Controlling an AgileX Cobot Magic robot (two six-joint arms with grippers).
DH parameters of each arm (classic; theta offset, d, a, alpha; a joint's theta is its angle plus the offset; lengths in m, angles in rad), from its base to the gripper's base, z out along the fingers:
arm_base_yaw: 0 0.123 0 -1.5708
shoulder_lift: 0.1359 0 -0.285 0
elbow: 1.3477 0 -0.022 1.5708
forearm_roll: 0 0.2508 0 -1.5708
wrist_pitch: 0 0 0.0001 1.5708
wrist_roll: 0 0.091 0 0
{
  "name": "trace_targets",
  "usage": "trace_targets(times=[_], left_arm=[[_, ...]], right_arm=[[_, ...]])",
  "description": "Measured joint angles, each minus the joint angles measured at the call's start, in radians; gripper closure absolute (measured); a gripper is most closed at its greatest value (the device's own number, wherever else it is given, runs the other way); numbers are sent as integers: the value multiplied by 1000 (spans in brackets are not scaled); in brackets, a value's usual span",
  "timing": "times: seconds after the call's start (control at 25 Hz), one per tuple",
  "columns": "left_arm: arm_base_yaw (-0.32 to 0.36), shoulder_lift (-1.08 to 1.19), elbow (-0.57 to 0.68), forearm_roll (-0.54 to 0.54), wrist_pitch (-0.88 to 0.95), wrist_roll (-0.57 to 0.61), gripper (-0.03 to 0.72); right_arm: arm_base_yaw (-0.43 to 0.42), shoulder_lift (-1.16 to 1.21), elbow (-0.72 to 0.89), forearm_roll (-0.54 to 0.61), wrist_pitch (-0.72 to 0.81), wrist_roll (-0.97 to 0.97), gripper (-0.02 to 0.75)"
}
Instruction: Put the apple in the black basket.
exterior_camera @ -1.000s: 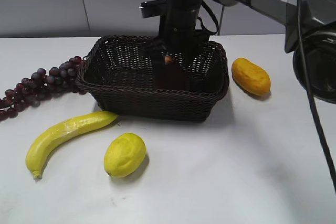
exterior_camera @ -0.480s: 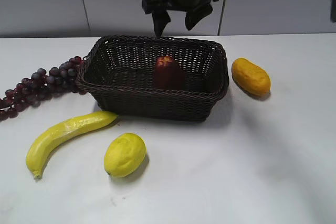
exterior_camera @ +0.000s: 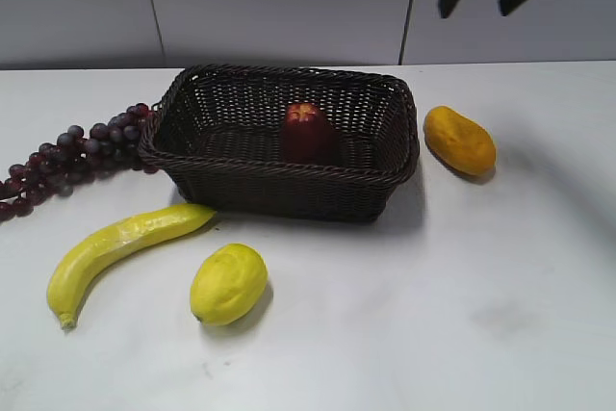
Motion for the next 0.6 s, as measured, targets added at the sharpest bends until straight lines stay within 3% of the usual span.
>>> trace_targets(times=[0.24,0.6], left_arm=[[0,0,0,0,0,0,487],[0,0,0,0,0,0,487]], right_arm=[[-141,-134,217,-10,-1,-10,148],[-152,-369,622,-43,-3,-44,148]])
